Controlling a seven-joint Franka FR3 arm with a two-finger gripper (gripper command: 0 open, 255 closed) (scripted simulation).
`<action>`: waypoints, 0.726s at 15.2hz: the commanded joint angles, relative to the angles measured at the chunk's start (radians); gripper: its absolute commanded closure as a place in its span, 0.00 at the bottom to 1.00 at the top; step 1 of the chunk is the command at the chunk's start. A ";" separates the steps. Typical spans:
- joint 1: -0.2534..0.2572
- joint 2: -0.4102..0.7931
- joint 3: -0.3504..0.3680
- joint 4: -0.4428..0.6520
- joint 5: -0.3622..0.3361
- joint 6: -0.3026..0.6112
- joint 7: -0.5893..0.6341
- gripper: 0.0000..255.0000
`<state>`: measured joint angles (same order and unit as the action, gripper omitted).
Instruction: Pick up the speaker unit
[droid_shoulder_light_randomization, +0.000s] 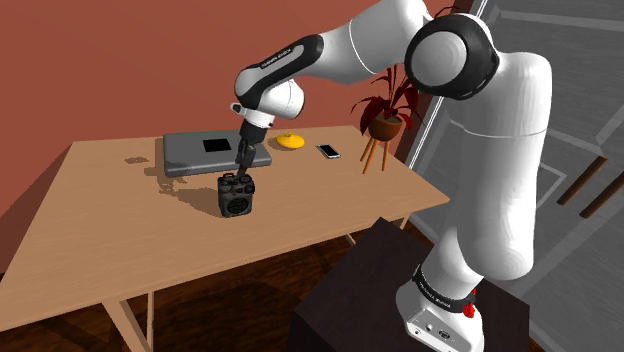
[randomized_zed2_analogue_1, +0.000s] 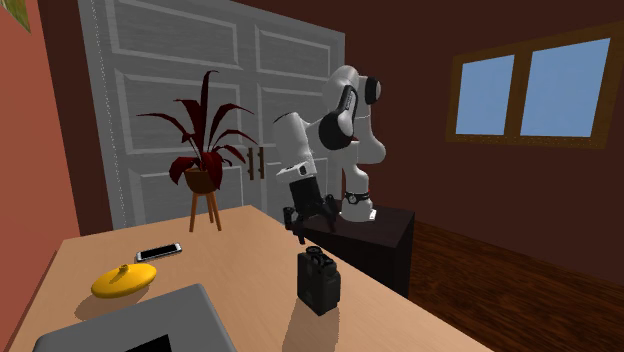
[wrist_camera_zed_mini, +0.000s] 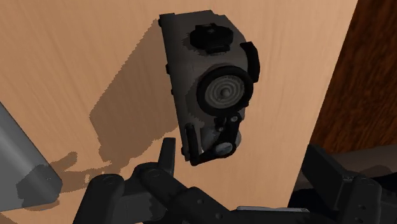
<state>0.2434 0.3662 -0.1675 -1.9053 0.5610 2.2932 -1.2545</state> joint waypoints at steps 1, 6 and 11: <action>-0.008 0.069 0.018 0.067 0.017 -0.008 -0.039 0.00; -0.015 0.110 0.030 0.060 0.042 0.034 -0.069 0.00; -0.019 0.132 0.037 0.058 0.056 0.056 -0.086 1.00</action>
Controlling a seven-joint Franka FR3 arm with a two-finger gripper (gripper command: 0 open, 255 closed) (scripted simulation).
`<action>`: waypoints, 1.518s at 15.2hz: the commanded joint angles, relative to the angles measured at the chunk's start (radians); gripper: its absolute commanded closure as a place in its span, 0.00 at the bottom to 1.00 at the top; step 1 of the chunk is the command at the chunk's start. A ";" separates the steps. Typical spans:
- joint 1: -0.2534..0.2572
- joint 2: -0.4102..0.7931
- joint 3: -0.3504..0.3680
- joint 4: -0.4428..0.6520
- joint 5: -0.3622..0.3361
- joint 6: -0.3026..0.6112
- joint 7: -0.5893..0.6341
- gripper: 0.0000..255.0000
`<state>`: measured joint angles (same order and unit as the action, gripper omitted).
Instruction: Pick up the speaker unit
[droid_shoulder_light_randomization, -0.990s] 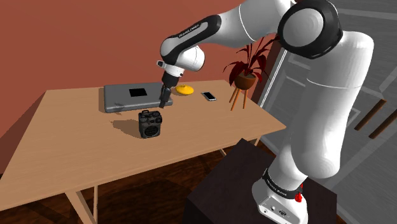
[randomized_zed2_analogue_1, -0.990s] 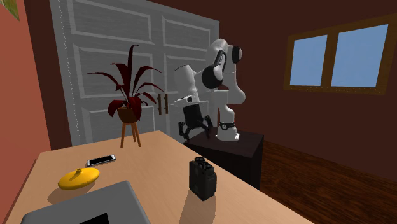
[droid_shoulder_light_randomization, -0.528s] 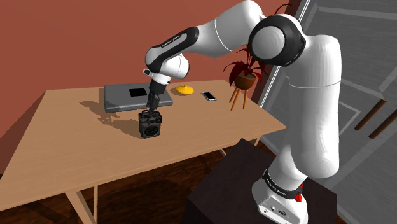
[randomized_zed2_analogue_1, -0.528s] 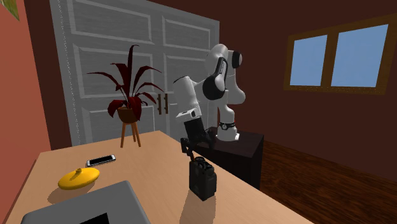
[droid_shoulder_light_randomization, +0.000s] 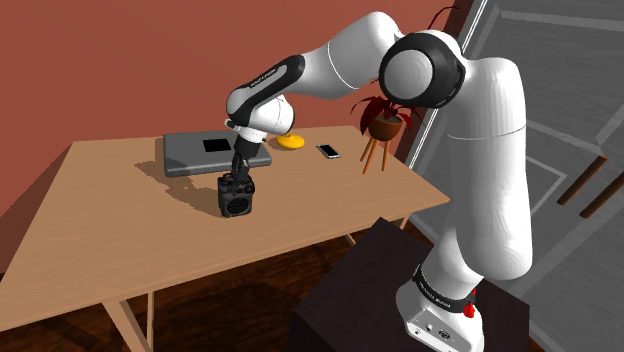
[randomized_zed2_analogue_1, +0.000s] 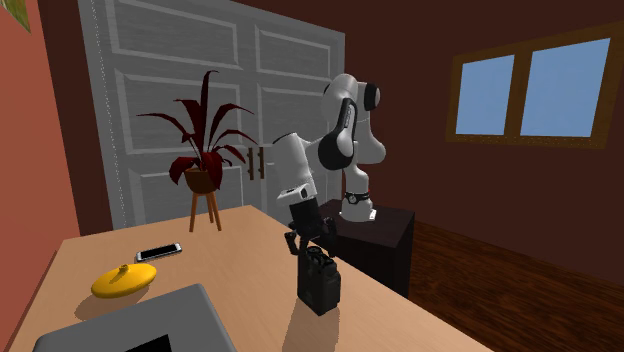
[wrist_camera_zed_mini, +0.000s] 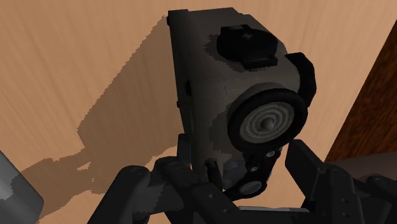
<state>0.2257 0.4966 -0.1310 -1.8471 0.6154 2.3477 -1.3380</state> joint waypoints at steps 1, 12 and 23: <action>-0.001 0.002 0.000 0.001 0.001 0.002 -0.002 1.00; 0.004 -0.024 -0.007 0.003 -0.015 -0.024 0.017 1.00; 0.015 -0.110 -0.031 0.026 -0.069 -0.121 0.083 1.00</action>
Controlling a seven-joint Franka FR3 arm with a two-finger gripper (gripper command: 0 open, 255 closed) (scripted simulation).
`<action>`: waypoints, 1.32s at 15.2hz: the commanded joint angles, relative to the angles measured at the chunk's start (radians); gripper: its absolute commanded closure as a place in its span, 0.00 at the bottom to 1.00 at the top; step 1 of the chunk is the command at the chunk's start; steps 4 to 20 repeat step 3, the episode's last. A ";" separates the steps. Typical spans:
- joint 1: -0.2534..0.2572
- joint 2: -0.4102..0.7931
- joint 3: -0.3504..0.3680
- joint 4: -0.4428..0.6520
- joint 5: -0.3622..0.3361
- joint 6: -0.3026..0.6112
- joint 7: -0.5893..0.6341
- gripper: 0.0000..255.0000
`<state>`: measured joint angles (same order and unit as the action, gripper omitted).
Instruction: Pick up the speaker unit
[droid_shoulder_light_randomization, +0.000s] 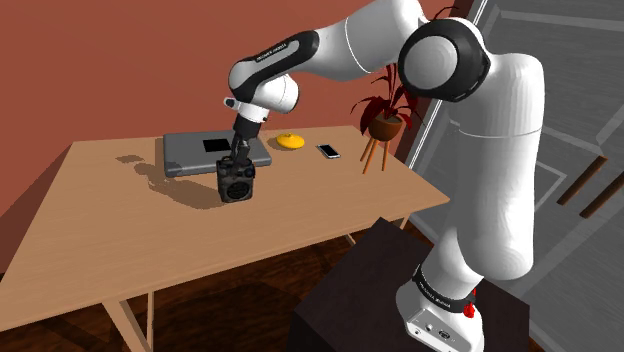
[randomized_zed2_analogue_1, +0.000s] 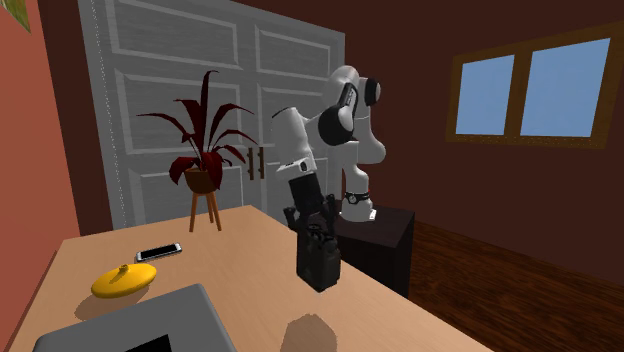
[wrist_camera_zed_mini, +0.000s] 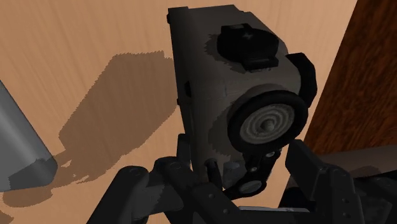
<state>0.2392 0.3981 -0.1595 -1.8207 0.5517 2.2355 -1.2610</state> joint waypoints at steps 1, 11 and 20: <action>0.002 -0.018 -0.004 0.003 -0.010 -0.018 0.012 1.00; 0.002 -0.019 -0.004 0.004 -0.010 -0.019 0.013 1.00; 0.002 -0.019 -0.004 0.004 -0.010 -0.019 0.013 1.00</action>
